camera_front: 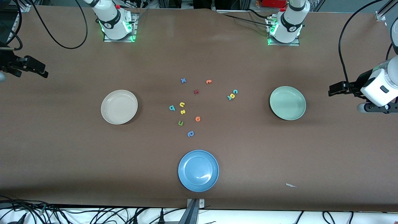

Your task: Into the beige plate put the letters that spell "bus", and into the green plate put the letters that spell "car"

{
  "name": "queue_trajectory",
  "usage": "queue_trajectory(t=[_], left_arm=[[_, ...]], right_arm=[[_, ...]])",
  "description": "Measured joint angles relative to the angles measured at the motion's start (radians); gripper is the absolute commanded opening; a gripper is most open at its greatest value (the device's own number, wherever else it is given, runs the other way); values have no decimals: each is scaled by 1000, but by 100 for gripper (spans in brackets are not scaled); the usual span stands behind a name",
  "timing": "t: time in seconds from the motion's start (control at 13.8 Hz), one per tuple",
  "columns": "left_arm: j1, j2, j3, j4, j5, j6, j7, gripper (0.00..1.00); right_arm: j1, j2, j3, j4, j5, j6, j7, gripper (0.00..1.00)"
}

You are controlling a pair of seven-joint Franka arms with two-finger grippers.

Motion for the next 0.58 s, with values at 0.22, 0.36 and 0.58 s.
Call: queue_trajectory(t=[0.22,0.36,0.58], left_arm=[[0,-1,0,1,0,0,0,99],[2,-4,2,2,1,0,0,99],[6,-8,5,2,2,0,0,99]], right_arm=[[0,0,-1,0,0,1,0,100],[0,1,-2,0,0,1,0,100],[0,1,-2,0,0,1,0,100]])
